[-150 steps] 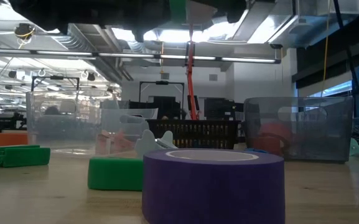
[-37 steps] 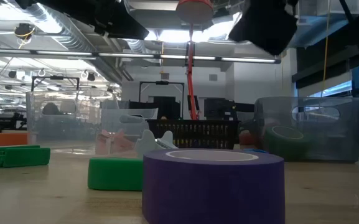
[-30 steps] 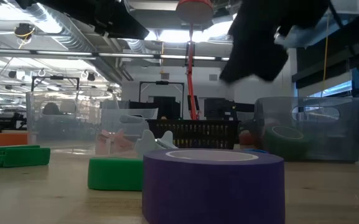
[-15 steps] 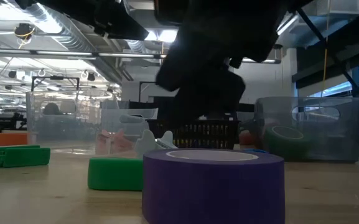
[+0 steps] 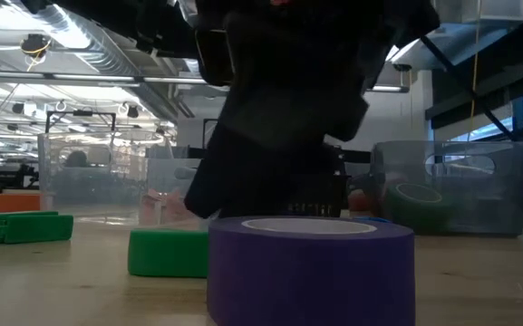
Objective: Pick and place Stapler, Stapler remover, tape
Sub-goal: Put the bottom green stapler into the black basket
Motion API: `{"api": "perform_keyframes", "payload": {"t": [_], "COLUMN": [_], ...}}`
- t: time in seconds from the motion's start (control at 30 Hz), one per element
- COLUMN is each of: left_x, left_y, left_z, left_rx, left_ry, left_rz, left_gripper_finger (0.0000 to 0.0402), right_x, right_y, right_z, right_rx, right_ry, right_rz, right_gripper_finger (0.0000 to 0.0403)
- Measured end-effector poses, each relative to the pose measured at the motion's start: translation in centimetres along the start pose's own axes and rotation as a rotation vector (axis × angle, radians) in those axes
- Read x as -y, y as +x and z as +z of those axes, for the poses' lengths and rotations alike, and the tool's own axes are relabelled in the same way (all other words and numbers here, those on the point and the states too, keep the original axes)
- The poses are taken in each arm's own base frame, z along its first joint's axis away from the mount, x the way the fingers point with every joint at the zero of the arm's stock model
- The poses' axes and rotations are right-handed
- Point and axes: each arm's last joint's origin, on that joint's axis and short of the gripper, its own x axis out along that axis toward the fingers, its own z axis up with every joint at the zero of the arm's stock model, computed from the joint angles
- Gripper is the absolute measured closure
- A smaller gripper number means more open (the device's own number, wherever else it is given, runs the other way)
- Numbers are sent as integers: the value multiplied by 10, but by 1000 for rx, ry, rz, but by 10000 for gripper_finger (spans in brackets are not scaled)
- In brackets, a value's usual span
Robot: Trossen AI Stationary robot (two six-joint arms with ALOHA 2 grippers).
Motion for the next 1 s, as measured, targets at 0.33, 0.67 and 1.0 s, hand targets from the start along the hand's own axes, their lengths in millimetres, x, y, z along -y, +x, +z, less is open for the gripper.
{"api": "perform_keyframes", "payload": {"t": [0.33, 0.67, 1.0], "left_x": [0, 0, 0], "left_y": [0, 0, 0], "left_z": [0, 0, 0], "left_rx": [-1, 0, -4], "left_ry": [1, 1, 5], "left_rz": [0, 0, 0], "left_gripper_finger": [213, 213, 213], "right_x": [0, 6, 11], "right_y": [0, 8, 16], "right_z": [1, 0, 1], "right_rx": [-35, -33, -25], "right_ry": [85, 92, 101], "right_rz": [60, 43, 52], "right_gripper_finger": [188, 188, 222]}}
